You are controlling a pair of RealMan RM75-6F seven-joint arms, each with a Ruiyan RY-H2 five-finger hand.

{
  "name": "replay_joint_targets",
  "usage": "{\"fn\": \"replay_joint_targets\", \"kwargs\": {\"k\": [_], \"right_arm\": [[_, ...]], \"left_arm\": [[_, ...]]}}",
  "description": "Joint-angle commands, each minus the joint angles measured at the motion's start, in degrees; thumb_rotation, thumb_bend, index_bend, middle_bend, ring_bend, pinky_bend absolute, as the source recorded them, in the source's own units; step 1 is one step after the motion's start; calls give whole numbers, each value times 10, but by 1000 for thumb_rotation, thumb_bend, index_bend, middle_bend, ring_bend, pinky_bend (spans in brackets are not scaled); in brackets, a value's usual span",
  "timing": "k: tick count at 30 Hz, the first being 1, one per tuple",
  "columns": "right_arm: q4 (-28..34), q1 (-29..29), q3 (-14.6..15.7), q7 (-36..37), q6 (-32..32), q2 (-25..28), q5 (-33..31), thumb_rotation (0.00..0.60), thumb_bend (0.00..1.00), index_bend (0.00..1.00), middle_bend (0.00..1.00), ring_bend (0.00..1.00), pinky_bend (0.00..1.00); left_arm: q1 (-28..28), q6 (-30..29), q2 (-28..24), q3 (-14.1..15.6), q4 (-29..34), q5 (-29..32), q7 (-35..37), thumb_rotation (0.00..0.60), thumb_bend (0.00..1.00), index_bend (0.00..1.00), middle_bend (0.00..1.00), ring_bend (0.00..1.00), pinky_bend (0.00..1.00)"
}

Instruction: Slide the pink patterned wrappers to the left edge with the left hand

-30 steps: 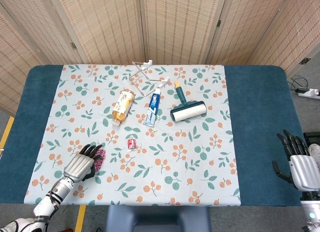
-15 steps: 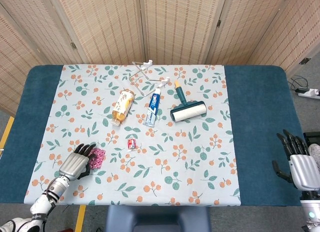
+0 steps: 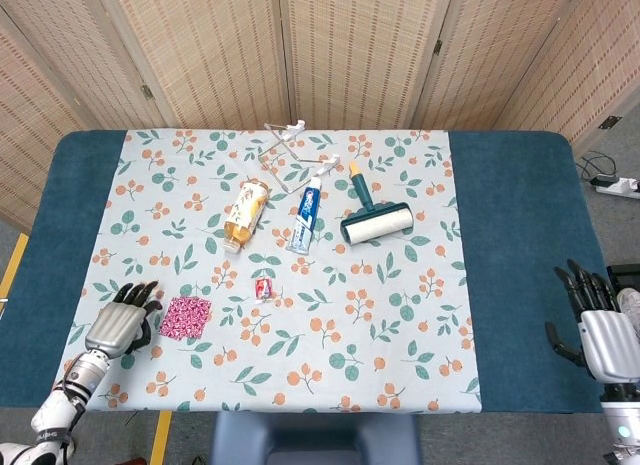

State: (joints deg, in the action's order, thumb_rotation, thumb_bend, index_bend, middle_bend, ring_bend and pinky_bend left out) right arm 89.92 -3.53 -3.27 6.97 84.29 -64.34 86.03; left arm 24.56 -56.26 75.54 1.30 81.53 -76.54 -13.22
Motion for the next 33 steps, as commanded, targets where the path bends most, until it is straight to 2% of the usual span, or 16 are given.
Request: {"fn": "replay_joint_targets", "kwargs": {"k": [1,9,20,33], "right_arm": [[-1,0,0,0,0,0,0,600,458,0,0,0,0],[-4,2,0,4,-1,0,-5,600,457,0,0,0,0],[-14,9,2,13,3,-4,-8,600,457,0,0,0,0],[-12,5,0,8,-1,-5,-7,600,458,0,0,0,0]], "left_arm": [[0,-6,0,2,16,-11,1,330,954,284,0,0,0],[18,13,23,6,46,-17,-36,327,945,283,0,0,0],[29,29,42,2,41,13,-71,311,945,277,0,0,0],[15,20,28,8,26,28,-48,308,944,274,0,0,0]]}}
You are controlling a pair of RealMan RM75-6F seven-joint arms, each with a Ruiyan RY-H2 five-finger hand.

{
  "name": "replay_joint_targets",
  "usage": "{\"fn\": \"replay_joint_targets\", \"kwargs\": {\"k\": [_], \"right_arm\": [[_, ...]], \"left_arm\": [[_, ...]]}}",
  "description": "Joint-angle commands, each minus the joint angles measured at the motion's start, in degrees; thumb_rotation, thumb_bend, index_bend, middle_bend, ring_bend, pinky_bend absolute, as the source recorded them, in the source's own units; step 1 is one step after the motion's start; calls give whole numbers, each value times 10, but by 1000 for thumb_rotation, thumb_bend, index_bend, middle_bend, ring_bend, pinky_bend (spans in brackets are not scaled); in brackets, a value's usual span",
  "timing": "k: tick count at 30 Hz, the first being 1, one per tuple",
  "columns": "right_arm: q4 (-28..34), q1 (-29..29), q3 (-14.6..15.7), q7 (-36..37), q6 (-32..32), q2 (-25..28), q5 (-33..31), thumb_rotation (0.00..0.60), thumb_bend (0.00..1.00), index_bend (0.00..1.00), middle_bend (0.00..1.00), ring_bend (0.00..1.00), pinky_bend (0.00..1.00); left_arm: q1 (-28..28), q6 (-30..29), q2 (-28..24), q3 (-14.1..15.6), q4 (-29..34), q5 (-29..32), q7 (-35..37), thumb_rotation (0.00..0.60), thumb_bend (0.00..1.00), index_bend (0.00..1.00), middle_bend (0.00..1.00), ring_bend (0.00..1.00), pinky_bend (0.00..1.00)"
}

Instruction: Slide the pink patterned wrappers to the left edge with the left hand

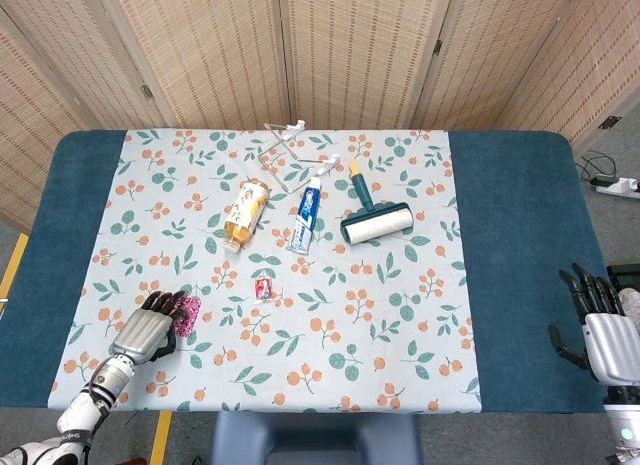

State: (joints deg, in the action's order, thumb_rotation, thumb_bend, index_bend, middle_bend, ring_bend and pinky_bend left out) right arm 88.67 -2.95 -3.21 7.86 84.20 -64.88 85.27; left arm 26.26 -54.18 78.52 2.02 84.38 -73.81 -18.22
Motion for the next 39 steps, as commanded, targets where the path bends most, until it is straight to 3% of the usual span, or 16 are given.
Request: {"fn": "replay_joint_targets", "kwargs": {"k": [1,39], "right_arm": [[1,-1,0,-1,0,0,0,600,458,0,0,0,0],[18,-1,-1,-19,2,3,4,600,458,0,0,0,0]], "left_arm": [[-2,-1,-3,1,-4,2,4,308,944,274,0,0,0],[-29,-16,-37,1,-29,14,59,312,941,266,0,0,0]]}}
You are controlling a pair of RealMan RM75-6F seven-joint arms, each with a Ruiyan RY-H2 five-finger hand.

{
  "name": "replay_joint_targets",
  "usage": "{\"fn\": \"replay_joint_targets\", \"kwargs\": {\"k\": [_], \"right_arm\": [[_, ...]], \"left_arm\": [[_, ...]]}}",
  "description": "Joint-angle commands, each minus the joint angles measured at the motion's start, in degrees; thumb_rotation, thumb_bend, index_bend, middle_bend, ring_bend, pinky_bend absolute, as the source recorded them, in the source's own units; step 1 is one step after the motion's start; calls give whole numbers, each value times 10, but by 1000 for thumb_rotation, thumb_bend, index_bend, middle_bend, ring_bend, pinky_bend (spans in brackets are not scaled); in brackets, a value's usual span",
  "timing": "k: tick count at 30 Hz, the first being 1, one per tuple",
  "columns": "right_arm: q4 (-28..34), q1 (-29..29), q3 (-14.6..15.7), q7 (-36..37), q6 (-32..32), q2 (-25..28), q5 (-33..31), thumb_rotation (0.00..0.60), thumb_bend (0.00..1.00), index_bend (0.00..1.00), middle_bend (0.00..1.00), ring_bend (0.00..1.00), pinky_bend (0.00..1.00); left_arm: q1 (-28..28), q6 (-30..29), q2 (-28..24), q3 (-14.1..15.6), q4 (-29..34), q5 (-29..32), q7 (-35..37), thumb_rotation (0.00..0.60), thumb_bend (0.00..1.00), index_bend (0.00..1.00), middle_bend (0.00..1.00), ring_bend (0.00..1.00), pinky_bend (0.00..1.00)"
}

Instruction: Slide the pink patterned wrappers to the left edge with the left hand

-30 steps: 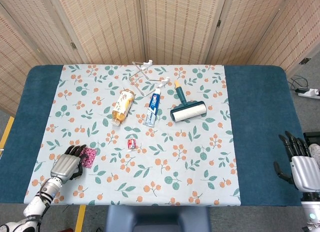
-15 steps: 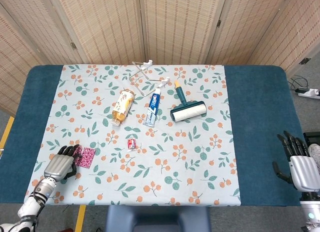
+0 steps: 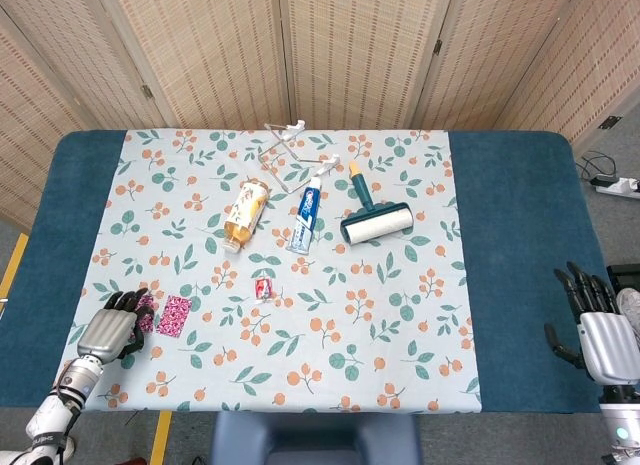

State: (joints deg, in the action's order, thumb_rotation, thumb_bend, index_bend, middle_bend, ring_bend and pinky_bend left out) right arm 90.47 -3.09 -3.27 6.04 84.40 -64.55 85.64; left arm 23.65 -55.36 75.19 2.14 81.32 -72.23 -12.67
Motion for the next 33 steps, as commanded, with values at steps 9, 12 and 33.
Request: {"fn": "replay_joint_targets", "kwargs": {"k": [9,12,33], "right_arm": [[0,-3,0,-2,-4,-2,0,600,458,0,0,0,0],[0,-4,0,-2,-5,-2,0,600,457,0,0,0,0],[-2,-5,0,-2,-4,-5,3,600,457,0,0,0,0]], "left_arm": [[-9,6,-3,1,-14,9,12,311,940,263,0,0,0],[-9,12,-1,-1,-22,19,13,312,940,262,0,0,0],[-34,-5,-26,-6,-29,39,14,311,935,260,0,0,0]]}}
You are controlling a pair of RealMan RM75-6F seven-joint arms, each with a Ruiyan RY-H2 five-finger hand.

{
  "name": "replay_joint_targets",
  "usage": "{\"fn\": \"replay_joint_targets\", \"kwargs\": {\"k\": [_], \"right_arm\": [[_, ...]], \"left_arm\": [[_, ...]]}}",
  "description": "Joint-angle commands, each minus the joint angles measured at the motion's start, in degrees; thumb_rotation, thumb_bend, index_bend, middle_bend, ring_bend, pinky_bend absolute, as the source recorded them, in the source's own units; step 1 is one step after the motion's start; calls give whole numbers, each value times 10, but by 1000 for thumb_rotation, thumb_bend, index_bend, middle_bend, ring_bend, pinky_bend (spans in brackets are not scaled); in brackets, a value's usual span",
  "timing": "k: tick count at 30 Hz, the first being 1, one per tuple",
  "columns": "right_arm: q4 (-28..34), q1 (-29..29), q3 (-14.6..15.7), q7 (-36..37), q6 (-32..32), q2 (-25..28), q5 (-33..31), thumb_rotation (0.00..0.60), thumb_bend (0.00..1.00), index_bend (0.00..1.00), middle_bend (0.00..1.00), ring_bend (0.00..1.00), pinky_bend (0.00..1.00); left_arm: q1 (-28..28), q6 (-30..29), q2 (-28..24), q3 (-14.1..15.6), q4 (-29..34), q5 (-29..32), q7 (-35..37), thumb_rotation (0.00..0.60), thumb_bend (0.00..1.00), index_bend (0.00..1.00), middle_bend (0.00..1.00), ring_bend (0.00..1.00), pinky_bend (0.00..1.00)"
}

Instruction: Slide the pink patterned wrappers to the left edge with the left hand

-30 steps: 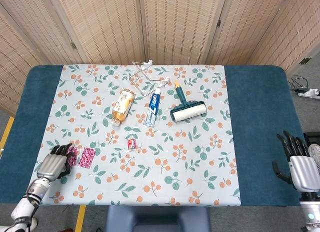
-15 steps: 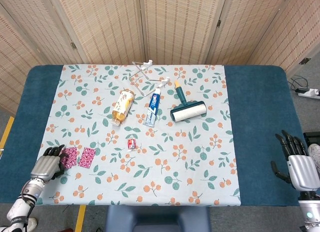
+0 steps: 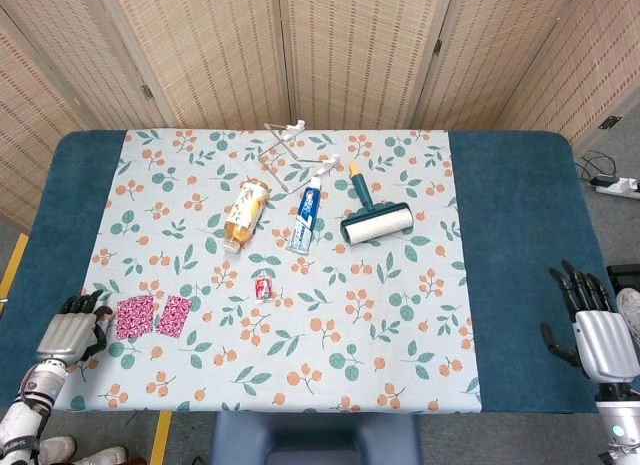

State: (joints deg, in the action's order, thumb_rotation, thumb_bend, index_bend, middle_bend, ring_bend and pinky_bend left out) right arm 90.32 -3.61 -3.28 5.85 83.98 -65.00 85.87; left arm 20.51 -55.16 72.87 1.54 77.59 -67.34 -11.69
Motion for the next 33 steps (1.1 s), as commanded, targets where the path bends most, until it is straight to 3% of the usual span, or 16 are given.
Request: {"fn": "replay_joint_targets", "kwargs": {"k": [1,10,33], "right_arm": [[0,0,1,0,0,-1,1,600,457,0,0,0,0],[1,3,2,2,3,2,1,600,457,0,0,0,0],[5,4,2,-3,5,3,2,600,458,0,0,0,0]], "left_arm": [[-3,-10,-3,1,14,-16,7,311,935,260,0,0,0],[6,-17,6,8,45,-59,-5,309,935,260,0,0,0],[8,5,17,4,25,-25,-15,311,934,260,0,0,0]]}}
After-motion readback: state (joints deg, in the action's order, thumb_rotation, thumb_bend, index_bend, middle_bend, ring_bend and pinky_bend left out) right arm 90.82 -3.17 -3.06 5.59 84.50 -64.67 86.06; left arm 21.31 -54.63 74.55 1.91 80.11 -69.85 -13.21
